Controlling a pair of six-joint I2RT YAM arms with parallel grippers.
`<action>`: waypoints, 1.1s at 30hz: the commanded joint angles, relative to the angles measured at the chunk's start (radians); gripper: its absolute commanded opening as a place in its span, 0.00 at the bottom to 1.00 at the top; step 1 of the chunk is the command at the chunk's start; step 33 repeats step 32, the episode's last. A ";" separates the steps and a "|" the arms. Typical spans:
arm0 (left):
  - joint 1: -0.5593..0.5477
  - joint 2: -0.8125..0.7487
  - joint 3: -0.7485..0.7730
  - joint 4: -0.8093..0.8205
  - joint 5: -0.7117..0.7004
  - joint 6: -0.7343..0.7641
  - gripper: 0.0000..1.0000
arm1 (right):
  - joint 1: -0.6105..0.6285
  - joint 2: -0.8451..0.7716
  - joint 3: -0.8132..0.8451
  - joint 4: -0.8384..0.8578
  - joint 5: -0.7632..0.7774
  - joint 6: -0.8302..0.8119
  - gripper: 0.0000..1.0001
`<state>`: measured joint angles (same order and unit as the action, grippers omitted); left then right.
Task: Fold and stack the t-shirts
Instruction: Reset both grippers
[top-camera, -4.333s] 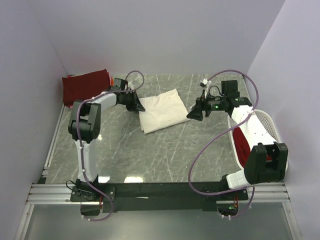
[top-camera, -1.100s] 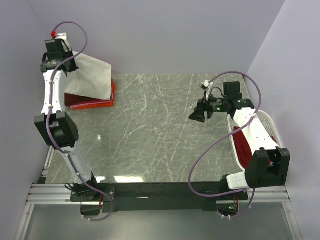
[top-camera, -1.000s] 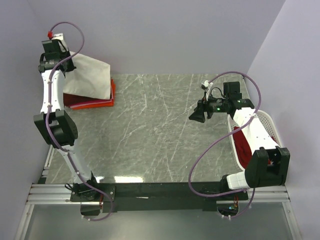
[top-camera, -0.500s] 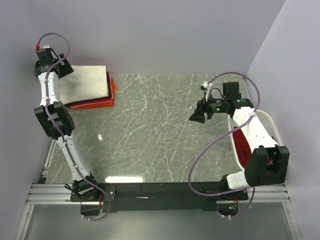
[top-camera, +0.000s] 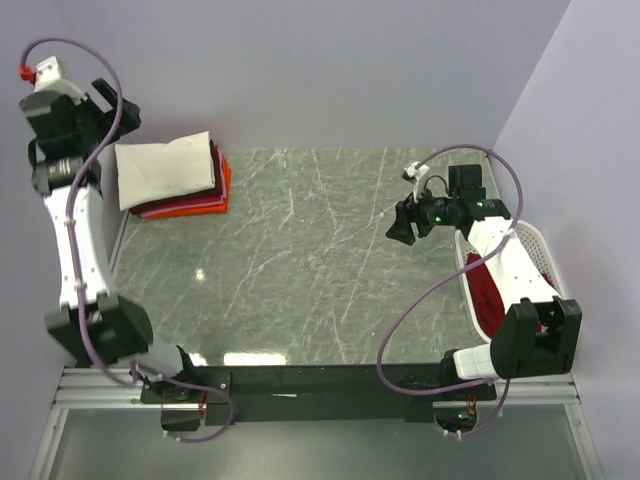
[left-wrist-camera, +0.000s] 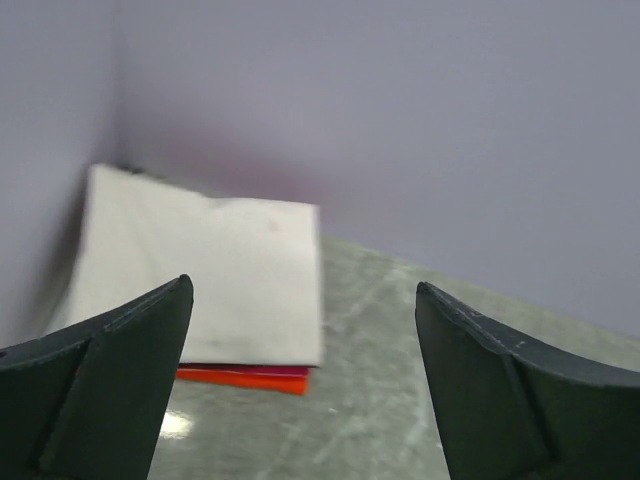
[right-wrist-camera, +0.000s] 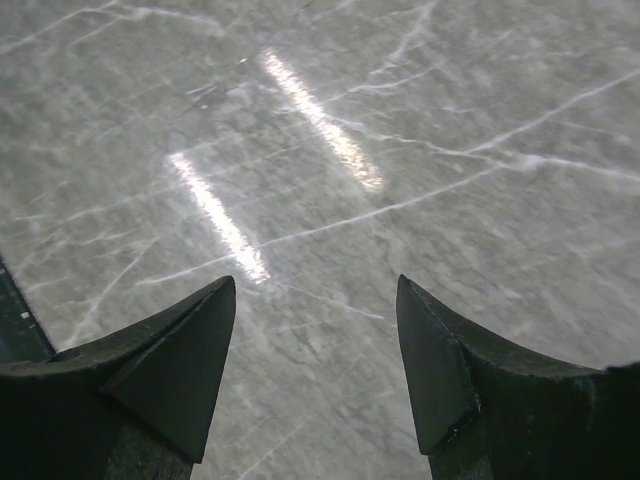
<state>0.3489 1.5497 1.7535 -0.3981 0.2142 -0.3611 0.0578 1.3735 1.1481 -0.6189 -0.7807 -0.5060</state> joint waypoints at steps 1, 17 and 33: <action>0.013 -0.068 -0.188 0.088 0.334 -0.082 0.95 | -0.013 -0.079 -0.023 0.062 0.089 -0.011 0.72; -0.304 -0.646 -0.865 0.153 0.200 0.094 0.99 | -0.170 -0.528 -0.220 0.418 0.777 0.570 0.99; -0.304 -0.797 -1.032 0.145 0.132 0.059 0.99 | -0.170 -0.706 -0.366 0.401 0.903 0.514 0.98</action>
